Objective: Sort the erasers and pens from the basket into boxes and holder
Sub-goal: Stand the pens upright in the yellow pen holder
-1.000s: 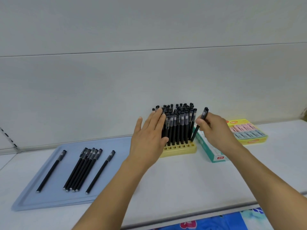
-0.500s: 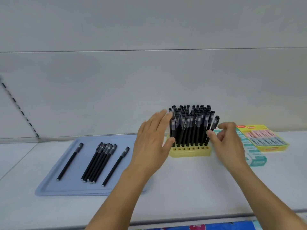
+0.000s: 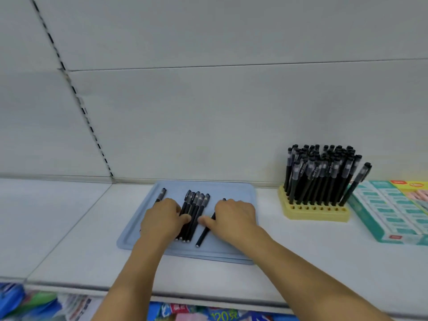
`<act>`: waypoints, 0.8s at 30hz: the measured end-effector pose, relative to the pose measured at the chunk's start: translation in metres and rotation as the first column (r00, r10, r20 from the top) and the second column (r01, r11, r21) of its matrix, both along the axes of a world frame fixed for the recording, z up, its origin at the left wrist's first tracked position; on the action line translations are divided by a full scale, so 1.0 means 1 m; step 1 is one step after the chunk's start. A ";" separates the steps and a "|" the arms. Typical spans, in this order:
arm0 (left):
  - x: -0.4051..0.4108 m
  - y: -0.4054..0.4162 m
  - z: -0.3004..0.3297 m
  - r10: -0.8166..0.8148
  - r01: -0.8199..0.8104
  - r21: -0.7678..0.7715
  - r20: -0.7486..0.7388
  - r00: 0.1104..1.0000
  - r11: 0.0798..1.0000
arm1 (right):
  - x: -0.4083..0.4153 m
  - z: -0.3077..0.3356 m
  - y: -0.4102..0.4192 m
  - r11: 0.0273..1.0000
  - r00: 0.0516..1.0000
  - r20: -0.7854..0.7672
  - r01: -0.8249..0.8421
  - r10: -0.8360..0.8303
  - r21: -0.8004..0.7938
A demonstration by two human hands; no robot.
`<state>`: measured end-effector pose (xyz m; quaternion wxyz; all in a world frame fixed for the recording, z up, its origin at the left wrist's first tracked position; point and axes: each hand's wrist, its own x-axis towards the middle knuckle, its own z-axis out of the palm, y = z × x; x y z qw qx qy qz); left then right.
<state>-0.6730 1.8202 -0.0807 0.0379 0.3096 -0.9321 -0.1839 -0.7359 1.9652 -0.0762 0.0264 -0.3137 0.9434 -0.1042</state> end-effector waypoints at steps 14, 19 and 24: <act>-0.007 -0.011 0.005 -0.066 0.027 0.406 0.082 0.994 0.914 | -0.031 0.015 0.106 0.784 0.956 0.164 0.293 -0.242 -0.547; -0.011 -0.001 0.011 0.050 0.040 0.343 -0.249 0.967 0.938 | -0.051 0.031 0.160 0.708 0.924 0.090 0.345 -0.372 -0.616; -0.014 0.037 0.029 0.111 0.217 0.447 -0.600 0.792 0.868 | -0.060 0.022 0.157 0.779 0.933 0.048 0.326 -0.357 -0.536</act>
